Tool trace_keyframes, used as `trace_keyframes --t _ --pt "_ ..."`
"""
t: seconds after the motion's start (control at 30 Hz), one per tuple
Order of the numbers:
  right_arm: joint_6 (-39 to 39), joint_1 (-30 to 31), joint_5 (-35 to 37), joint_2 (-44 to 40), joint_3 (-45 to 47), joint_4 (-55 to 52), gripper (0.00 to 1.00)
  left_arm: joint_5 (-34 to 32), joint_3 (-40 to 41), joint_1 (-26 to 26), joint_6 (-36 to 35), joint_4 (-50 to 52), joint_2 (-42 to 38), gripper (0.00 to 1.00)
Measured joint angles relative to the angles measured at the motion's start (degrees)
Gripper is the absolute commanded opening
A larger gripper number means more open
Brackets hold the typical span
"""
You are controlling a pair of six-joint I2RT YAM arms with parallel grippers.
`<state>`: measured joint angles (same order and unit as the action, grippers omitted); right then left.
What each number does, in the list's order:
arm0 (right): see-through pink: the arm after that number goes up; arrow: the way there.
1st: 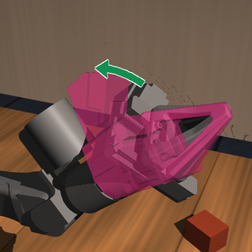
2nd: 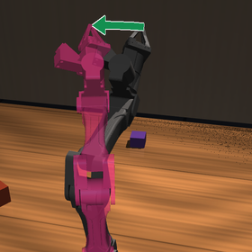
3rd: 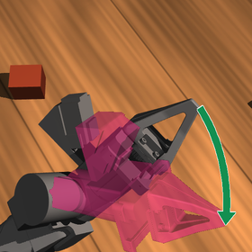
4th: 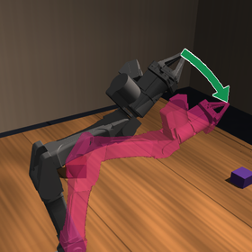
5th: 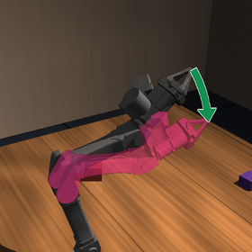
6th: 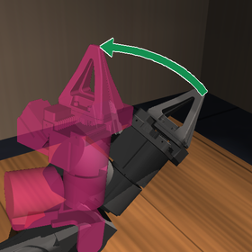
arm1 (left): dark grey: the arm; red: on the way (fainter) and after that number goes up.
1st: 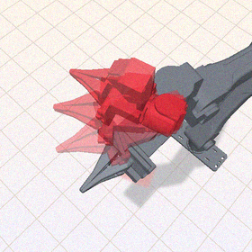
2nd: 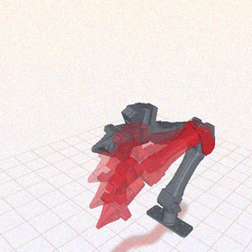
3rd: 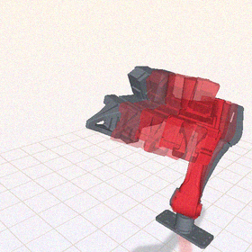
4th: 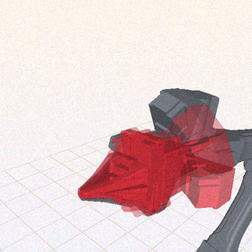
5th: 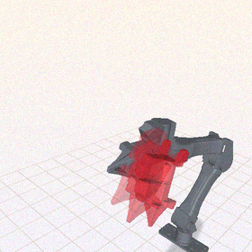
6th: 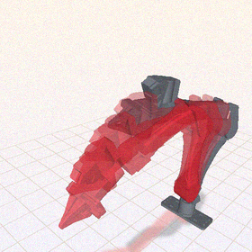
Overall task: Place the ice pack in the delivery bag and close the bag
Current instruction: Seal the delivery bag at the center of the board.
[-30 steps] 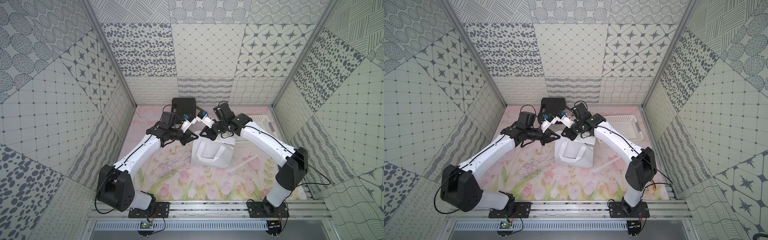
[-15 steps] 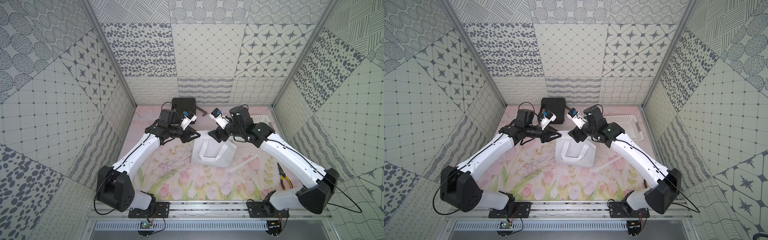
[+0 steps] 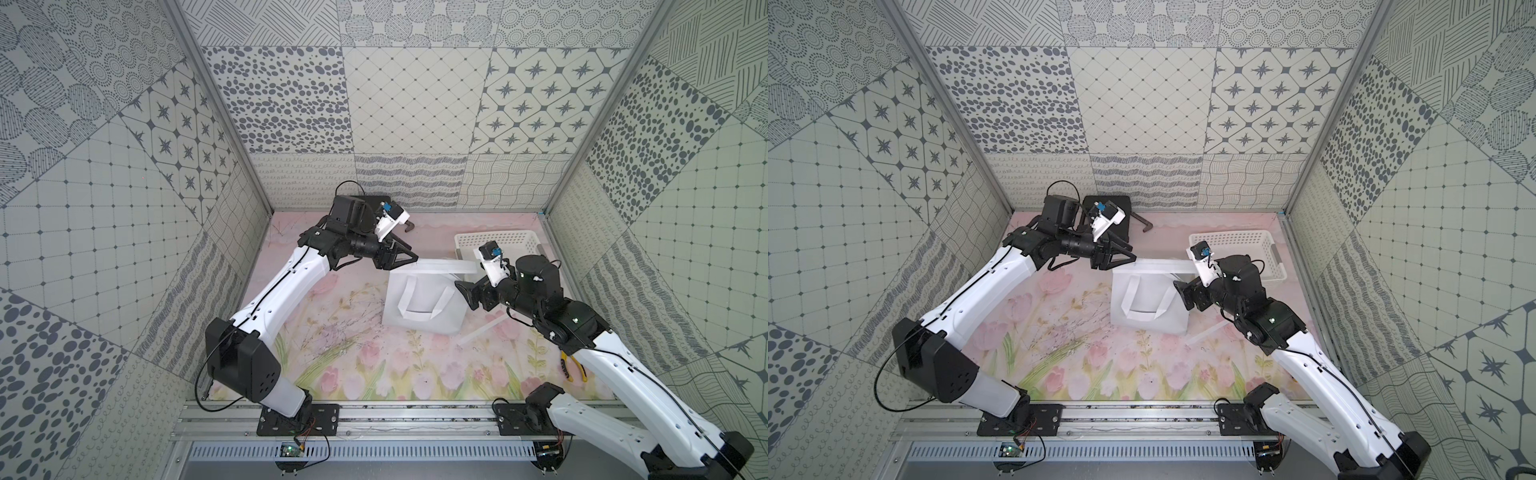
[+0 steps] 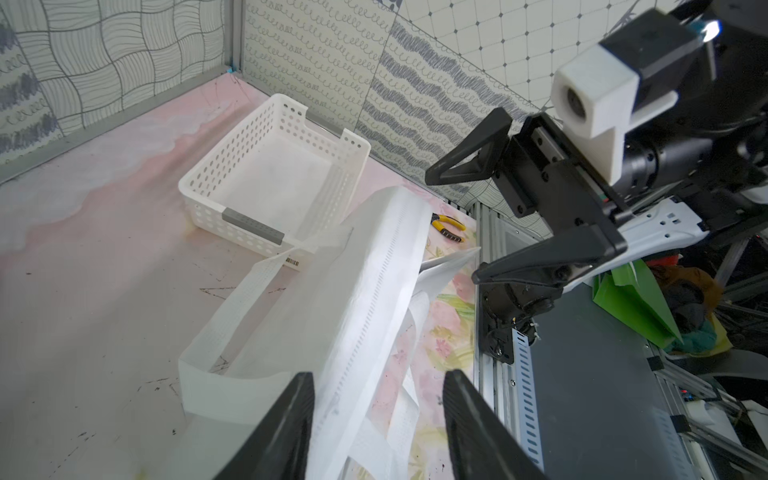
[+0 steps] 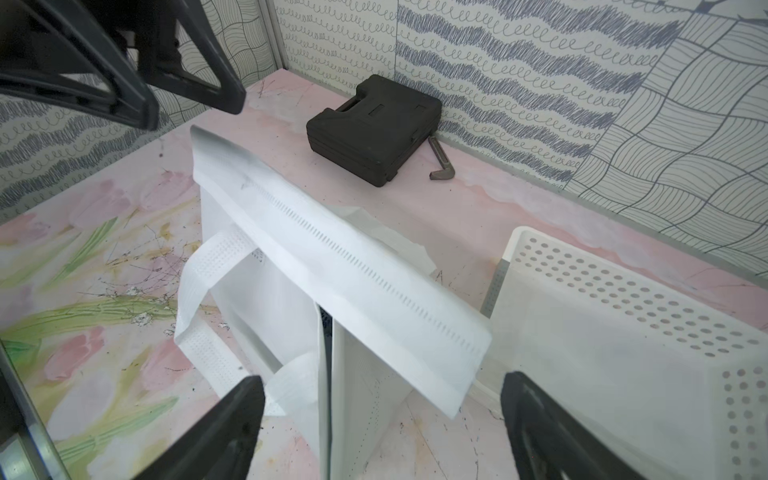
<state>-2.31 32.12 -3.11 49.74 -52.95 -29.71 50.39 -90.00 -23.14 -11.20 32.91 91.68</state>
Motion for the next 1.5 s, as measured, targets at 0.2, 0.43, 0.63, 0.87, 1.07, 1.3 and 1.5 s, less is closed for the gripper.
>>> trace_keyframes --t 0.2,0.43,0.63,0.87,1.07,1.3,1.5 --pt "3.85 -0.20 -0.02 -3.28 6.43 3.54 0.89 0.46 -9.49 -3.48 -1.64 4.76 8.55 0.55" --pt "7.19 -3.02 -2.69 0.59 9.60 9.90 0.83 0.66 -18.43 -6.19 -4.09 10.71 16.81 0.54" --pt "9.86 -7.74 -7.58 2.36 12.09 16.79 0.76 1.44 -22.27 -7.10 -5.35 14.32 20.65 0.49" --pt "12.24 -11.37 -13.29 5.92 13.51 22.12 0.69 2.54 -22.93 -7.54 -6.25 16.41 22.01 0.33" --pt "13.62 -14.05 -16.46 9.01 14.03 27.06 0.68 2.67 -22.91 -7.87 -7.06 17.75 22.10 0.27" --pt "15.17 -16.72 -20.04 11.76 14.86 31.69 0.65 0.94 -22.08 -8.57 -8.59 18.62 21.59 0.21" --pt "15.78 -17.35 -21.51 12.90 15.32 33.44 0.65 -0.50 -21.57 -8.87 -9.64 19.15 21.24 0.18"
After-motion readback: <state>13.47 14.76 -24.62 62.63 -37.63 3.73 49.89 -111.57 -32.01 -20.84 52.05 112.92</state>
